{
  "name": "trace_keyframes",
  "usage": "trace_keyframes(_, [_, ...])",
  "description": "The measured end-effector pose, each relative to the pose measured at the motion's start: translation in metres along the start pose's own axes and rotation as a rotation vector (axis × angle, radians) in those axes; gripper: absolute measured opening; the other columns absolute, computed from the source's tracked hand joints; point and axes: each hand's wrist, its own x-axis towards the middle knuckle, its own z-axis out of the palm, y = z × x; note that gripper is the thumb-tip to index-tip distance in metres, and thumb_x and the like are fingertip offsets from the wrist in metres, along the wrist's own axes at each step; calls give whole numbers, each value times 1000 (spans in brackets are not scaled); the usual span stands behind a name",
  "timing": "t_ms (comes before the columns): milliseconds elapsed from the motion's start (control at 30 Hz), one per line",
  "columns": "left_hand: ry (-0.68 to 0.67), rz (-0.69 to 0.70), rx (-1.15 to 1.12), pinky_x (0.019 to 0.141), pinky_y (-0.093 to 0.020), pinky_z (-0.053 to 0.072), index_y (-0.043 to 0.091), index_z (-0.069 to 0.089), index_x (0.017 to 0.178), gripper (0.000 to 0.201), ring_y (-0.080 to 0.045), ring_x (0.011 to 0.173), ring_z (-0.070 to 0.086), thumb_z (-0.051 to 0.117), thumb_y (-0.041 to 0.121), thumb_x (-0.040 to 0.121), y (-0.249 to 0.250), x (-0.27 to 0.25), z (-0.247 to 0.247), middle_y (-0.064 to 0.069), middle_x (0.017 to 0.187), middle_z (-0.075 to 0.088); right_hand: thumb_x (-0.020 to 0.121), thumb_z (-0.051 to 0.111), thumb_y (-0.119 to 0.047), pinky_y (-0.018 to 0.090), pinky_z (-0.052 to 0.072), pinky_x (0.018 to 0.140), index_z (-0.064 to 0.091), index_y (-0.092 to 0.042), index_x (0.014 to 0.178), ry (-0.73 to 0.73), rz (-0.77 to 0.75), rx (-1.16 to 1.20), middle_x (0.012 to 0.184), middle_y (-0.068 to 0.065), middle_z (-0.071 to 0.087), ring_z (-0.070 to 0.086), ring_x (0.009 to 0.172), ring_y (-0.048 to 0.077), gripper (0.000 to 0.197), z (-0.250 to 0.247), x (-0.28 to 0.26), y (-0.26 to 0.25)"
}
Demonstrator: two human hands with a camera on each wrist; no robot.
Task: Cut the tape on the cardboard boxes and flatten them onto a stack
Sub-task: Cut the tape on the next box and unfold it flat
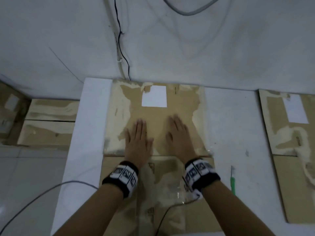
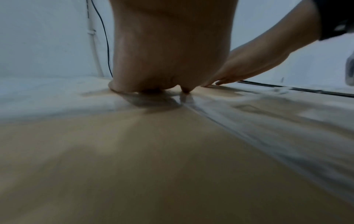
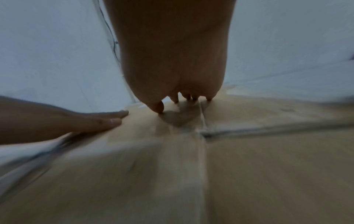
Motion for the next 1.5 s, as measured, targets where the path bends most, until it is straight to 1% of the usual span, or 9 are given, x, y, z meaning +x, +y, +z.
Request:
trace_keyframes(100, [73,-36,16,119,-50,3,7,14,153,66,-21,149,6,17,45,99,0,-56,15,-8,161,9,103,20,-38,43,3,123,10,-22,158,48,-40,-1,166,0,2,-4,152,14,58,22,-68,2])
trace_keyframes(200, [92,-59,30,118,-52,9,5,19,152,64,-22,148,10,20,42,99,3,-90,21,-10,160,14,104,19,-38,42,0,123,10,-24,158,96,-5,-11,165,-2,4,-2,152,13,56,35,-106,5])
trace_keyframes(400, [68,-51,72,118,-53,11,5,18,152,64,-24,148,13,21,39,98,6,-100,24,-10,161,14,102,26,-38,46,8,122,17,-22,157,161,39,-82,164,0,14,8,152,14,58,46,-116,4])
trace_keyframes(633, [47,-24,51,119,-49,8,4,20,152,67,-22,148,13,12,46,100,0,-104,24,-9,160,14,99,18,-46,45,2,123,9,-24,158,79,-7,-29,165,0,1,-5,151,12,64,40,-117,13])
trace_keyframes(967, [141,-86,59,117,-54,14,7,25,151,62,-21,148,16,24,41,99,22,-238,59,-8,160,19,102,27,-36,50,9,122,12,-21,158,172,-27,-31,165,2,7,4,152,16,59,73,-261,13])
trace_keyframes(1167, [143,-99,94,118,-52,9,8,24,152,62,-21,147,17,20,41,99,21,-240,61,-8,159,21,102,25,-40,53,10,120,14,-20,158,142,4,-99,165,4,10,6,152,18,60,75,-264,12])
trace_keyframes(1300, [145,-72,46,119,-47,5,11,28,151,60,-20,146,17,20,41,100,20,-243,57,-7,158,23,104,21,-38,48,6,122,14,-20,157,140,-29,21,165,-3,8,5,152,13,57,71,-268,16])
trace_keyframes(1400, [214,-286,-32,118,-45,2,8,31,149,62,-31,144,22,25,42,97,15,-235,50,-16,156,26,103,29,-39,52,16,119,26,-17,155,208,123,106,163,-1,19,17,150,15,56,62,-264,29])
trace_keyframes(1500, [290,-576,-158,112,-55,19,-3,29,146,77,-41,138,30,30,50,90,6,-216,32,-26,151,29,95,36,-48,54,35,108,40,-18,147,318,295,149,153,9,39,38,139,27,60,48,-253,40])
